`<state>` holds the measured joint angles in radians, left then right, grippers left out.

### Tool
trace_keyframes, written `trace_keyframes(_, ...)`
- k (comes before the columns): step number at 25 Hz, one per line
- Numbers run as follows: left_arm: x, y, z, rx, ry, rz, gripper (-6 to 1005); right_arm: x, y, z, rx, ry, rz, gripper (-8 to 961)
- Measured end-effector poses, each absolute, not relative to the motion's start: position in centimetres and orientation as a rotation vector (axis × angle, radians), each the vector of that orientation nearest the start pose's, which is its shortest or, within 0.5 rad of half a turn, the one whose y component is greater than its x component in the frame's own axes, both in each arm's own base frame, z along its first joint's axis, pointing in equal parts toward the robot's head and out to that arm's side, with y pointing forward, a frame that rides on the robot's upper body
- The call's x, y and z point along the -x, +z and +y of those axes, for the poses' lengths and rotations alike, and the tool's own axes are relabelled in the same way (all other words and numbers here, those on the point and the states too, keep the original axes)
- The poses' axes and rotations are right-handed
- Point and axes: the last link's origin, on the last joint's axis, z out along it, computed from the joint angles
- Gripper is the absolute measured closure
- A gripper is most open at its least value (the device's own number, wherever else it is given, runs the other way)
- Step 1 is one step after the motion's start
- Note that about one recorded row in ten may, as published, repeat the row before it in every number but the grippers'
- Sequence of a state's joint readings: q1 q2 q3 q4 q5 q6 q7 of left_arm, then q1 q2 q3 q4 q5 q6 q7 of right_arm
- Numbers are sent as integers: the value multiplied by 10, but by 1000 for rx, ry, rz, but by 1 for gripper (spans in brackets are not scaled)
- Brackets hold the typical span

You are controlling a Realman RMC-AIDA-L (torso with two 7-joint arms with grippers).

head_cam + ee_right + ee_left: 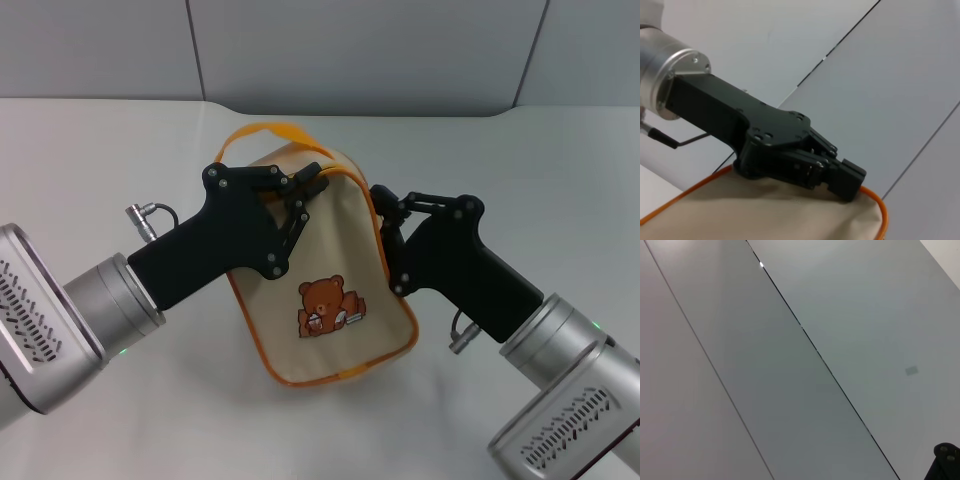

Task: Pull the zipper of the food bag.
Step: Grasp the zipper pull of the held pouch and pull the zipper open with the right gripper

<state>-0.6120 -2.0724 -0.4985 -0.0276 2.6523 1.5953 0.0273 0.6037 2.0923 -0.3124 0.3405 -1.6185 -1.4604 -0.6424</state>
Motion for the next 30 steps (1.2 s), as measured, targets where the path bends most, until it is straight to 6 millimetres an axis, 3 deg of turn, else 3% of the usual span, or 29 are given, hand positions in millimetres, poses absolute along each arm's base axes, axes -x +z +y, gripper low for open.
trace_keyframes(7,226,-54,309,2151,-935,409,954,-230,-98,279,1954,597,-468,954)
trace_keyframes(16,227,-52,309,2140,-933,391,941,-291,-87,223,1943,446,-336,950)
trace_keyframes(22,229,-54,310,2147,-919,374,932,-298,-86,214,1944,421,-310,917)
trace_keyframes(26,229,-59,308,2147,-918,321,926,-294,-77,214,1886,511,-233,896)
trace_keyframes(30,237,-60,303,2113,-989,76,920,-294,-67,220,1887,631,-115,874)
